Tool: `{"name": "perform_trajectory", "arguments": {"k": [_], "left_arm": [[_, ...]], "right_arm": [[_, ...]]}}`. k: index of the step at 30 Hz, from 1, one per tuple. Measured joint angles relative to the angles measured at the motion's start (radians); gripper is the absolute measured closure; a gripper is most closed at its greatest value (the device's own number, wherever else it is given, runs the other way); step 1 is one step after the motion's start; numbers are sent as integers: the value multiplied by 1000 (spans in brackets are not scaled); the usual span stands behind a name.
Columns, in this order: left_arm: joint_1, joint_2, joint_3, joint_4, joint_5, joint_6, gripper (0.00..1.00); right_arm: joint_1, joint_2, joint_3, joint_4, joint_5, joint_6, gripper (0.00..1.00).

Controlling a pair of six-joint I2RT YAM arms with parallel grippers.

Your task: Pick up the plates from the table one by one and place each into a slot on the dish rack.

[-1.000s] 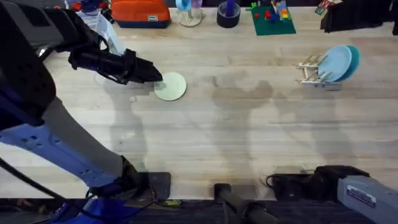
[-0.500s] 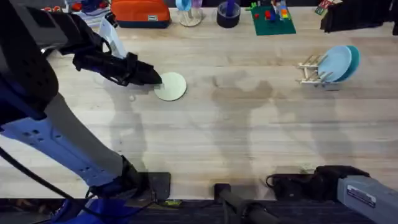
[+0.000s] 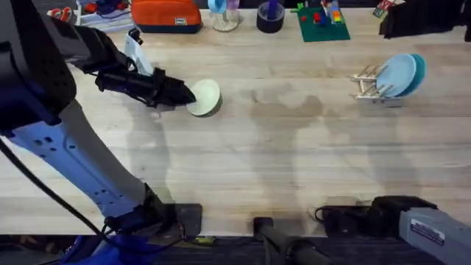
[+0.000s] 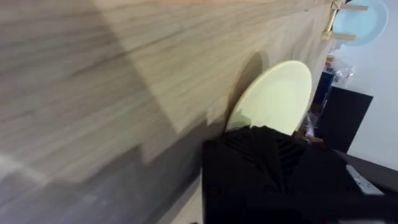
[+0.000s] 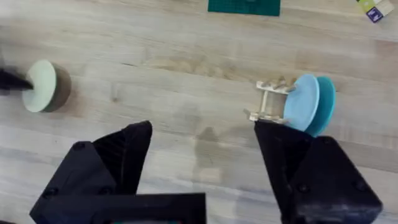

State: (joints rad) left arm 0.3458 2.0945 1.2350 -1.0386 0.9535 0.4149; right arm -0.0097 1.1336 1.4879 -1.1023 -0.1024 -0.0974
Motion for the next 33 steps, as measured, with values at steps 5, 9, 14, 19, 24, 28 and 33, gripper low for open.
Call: {"name": "perform_trajectory", "arguments": {"k": [5,9,14,19,24,28,33], "left_arm": [[0,0,0,0,0,0,960],[0,0,0,0,-1,-4,960],[0,0,0,2,-1,-8,960],[0,0,0,3,-3,-11,960],[0,0,0,4,-3,-11,960],[0,0,0,4,-3,-11,960],[0,0,0,4,-3,-11,960]], "right_arm": [[0,0,0,0,0,0,8],[0,0,0,0,0,0,7],[0,0,0,-1,-2,0,7],[0,0,0,-1,-47,0,7],[0,0,0,-2,-102,1,7],[0,6,1,-2,-150,3,8],[0,43,2,-3,-199,23,7]]}}
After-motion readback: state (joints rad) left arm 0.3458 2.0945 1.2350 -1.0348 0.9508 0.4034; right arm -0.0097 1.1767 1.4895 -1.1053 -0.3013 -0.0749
